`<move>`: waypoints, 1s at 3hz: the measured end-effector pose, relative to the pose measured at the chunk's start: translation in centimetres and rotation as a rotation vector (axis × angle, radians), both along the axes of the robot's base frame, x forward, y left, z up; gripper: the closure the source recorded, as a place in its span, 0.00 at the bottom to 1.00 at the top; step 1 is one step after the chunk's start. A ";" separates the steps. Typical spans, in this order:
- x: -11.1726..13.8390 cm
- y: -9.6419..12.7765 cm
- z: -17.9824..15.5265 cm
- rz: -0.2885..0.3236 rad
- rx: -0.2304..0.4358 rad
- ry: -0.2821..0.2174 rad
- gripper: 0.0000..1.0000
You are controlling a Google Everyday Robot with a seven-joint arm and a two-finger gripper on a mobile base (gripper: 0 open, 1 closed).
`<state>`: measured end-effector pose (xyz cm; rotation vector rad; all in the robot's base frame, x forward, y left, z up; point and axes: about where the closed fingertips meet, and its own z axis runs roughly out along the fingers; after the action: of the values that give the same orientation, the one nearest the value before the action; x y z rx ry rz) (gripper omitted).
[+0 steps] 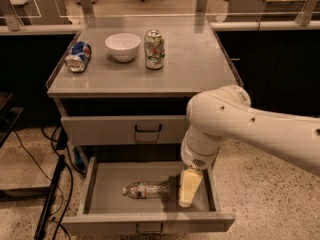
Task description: Pick water bottle from middle drawer and place on counter
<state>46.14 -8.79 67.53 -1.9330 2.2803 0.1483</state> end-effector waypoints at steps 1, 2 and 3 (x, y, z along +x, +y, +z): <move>0.1 0.1 -0.4 -0.001 0.002 0.005 0.00; -0.2 0.0 -0.8 -0.022 0.017 0.019 0.00; 1.2 0.1 -2.5 -0.067 0.055 0.024 0.00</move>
Offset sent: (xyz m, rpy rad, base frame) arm -0.0059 -0.0010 -0.0176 0.0455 0.0446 -0.0587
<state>47.36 -8.64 65.04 -1.8354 2.3275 0.2252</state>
